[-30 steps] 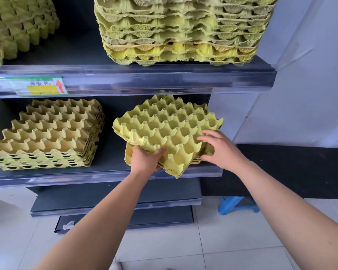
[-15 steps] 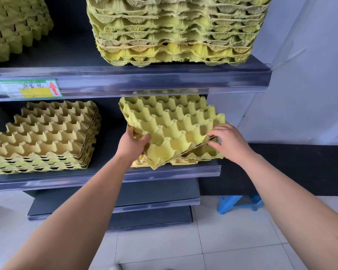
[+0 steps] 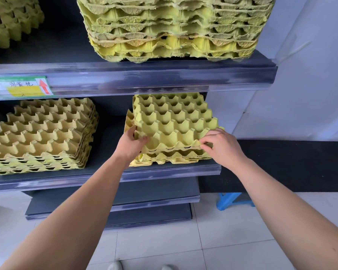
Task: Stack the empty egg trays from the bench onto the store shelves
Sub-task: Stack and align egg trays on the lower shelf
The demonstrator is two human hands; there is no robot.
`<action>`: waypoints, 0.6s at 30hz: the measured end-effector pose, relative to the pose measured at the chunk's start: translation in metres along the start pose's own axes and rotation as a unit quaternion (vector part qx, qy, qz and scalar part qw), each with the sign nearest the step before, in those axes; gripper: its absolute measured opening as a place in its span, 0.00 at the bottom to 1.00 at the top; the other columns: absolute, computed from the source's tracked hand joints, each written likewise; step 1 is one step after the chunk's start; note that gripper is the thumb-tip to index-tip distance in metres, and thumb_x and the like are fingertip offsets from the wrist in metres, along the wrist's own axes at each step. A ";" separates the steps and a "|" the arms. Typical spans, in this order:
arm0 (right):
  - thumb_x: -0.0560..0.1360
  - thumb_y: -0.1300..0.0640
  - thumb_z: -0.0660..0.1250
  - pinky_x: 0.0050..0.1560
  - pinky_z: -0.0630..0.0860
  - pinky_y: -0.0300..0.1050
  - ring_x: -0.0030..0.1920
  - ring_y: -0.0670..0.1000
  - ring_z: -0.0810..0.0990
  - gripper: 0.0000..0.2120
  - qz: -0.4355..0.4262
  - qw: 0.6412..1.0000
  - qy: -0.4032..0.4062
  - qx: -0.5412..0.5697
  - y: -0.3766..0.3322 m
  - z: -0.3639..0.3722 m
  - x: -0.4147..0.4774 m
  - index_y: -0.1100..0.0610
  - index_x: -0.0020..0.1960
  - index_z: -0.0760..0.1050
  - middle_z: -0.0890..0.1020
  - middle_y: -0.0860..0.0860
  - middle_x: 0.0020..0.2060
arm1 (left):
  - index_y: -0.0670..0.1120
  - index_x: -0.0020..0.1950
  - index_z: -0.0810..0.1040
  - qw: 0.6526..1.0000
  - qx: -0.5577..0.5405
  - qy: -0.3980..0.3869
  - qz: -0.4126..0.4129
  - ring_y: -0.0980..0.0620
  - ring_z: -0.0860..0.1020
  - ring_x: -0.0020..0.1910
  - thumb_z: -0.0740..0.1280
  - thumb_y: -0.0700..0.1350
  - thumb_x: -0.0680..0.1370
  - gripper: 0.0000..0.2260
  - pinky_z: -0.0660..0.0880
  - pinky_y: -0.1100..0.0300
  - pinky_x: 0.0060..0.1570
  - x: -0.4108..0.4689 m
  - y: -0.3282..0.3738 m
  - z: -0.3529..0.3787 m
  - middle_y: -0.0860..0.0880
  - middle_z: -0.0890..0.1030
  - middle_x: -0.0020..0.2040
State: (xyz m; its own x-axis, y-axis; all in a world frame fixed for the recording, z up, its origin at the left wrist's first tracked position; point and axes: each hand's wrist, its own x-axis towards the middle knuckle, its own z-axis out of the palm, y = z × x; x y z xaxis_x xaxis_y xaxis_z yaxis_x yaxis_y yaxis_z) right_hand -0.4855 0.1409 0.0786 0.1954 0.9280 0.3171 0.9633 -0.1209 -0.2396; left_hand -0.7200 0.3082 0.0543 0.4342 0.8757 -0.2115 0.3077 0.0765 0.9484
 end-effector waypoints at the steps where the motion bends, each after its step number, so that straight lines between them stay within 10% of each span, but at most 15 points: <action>1: 0.72 0.57 0.71 0.40 0.70 0.41 0.47 0.50 0.77 0.03 0.003 1.000 -0.003 0.000 -0.001 0.000 -0.001 0.54 0.44 0.84 0.83 0.46 0.42 | 0.48 0.72 0.68 1.000 0.006 -0.001 0.003 0.52 0.80 0.55 0.70 0.48 0.75 0.27 0.77 0.55 0.56 0.001 0.000 0.001 0.51 0.80 0.60; 7: 0.74 0.54 0.69 0.41 0.67 0.40 0.51 0.48 0.76 0.06 0.010 0.998 -0.053 -0.016 0.001 0.003 -0.002 0.52 0.48 0.83 0.82 0.44 0.47 | 0.48 0.76 0.61 0.989 0.145 -0.019 -0.004 0.52 0.76 0.48 0.63 0.51 0.80 0.26 0.72 0.64 0.38 0.004 -0.001 0.008 0.49 0.74 0.64; 12: 0.75 0.56 0.67 0.46 0.68 0.41 0.54 0.50 0.75 0.07 0.036 0.993 -0.112 0.005 0.005 0.019 0.000 0.53 0.51 0.82 0.81 0.47 0.50 | 0.45 0.73 0.68 0.981 0.193 -0.002 -0.027 0.51 0.71 0.34 0.60 0.51 0.81 0.21 0.68 0.59 0.32 0.002 -0.006 0.014 0.49 0.76 0.44; 18: 0.68 0.47 0.74 0.62 0.69 0.48 0.61 0.54 0.69 0.28 0.123 0.992 -0.031 0.019 0.026 0.014 -0.014 0.54 0.64 0.74 0.73 0.52 0.59 | 0.44 0.72 0.65 0.976 0.205 0.039 -0.058 0.48 0.77 0.45 0.64 0.60 0.77 0.30 0.72 0.57 0.40 -0.011 -0.005 0.016 0.49 0.76 0.51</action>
State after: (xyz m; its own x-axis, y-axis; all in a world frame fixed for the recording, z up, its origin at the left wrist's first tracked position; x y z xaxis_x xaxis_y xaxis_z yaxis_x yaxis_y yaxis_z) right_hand -0.4660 0.1300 0.0551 0.4107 0.8920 0.1887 0.8802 -0.3339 -0.3372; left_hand -0.7129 0.2908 0.0481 0.3154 0.9072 -0.2783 0.6716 -0.0061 0.7409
